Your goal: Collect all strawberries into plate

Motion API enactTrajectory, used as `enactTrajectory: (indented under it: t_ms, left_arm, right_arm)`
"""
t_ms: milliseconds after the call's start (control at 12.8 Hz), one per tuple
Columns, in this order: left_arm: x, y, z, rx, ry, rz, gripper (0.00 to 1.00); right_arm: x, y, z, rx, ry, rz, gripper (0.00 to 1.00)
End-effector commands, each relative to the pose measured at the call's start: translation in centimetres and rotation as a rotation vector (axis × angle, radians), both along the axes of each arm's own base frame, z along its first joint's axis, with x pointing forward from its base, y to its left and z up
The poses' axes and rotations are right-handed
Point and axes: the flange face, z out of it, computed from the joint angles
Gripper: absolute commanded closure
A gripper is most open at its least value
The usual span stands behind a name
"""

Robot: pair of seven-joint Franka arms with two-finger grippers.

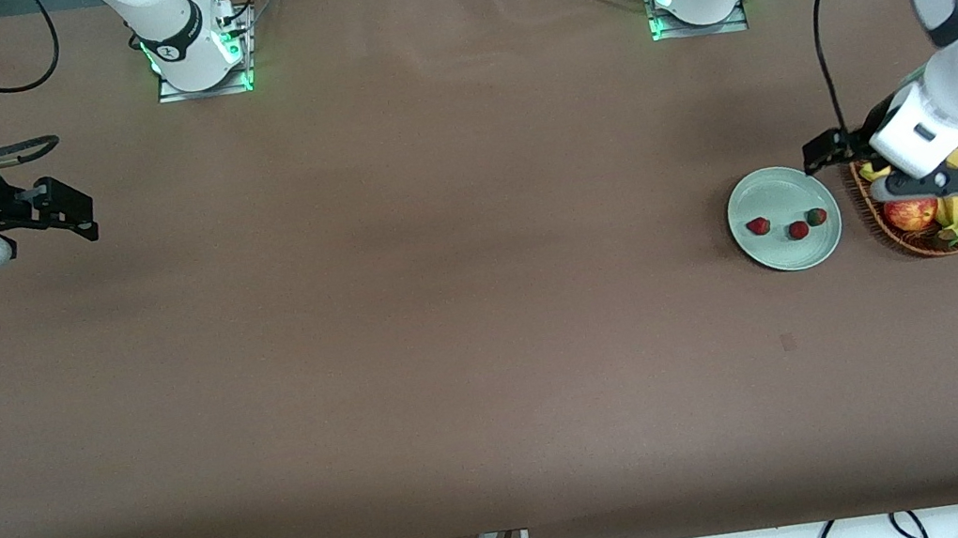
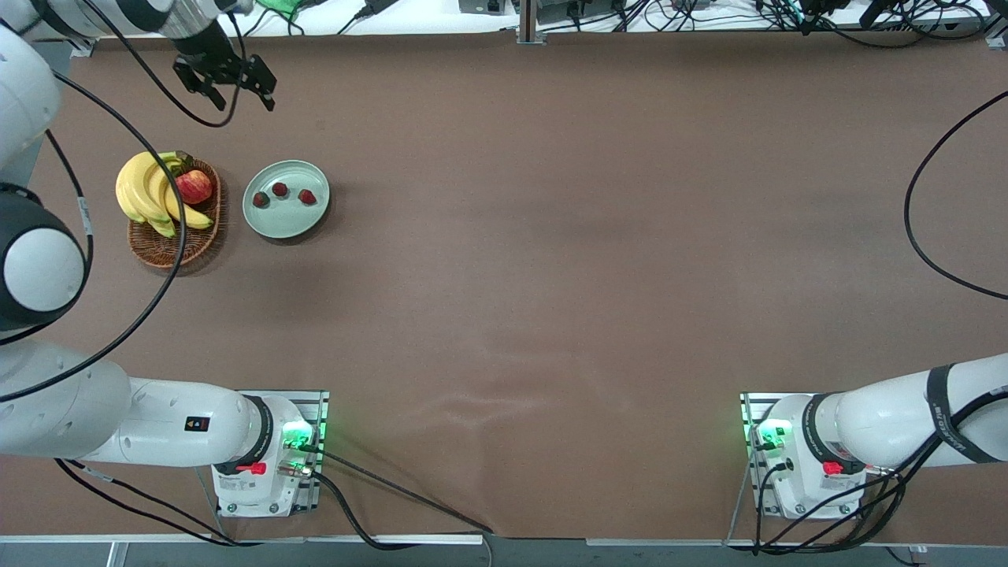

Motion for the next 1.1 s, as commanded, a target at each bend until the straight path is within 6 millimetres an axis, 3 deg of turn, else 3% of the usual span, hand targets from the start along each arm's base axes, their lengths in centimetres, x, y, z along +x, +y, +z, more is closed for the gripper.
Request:
enactTrajectory:
  t_ms: [0, 313, 705, 1019]
  left_arm:
    - [0.1, -1.0, 5.9, -0.01, 0.008, 0.018, 0.0]
    - [-0.3, -1.4, 9.6, -0.008, 0.018, 0.022, 0.0]
    - [-0.8, 0.1, 10.3, 0.04, 0.045, 0.026, 0.0]
    - [-0.7, 0.1, 10.3, 0.042, 0.043, -0.005, 0.0]
  right_arm:
    - [0.4, -0.2, 0.5, 0.003, -0.002, -0.004, 0.0]
    - [0.4, 0.0, 0.5, 0.004, -0.003, -0.001, 0.0]
    - [0.4, -0.1, 0.5, 0.004, -0.003, -0.006, 0.0]
    - [0.4, -0.1, 0.5, 0.004, -0.003, -0.006, 0.0]
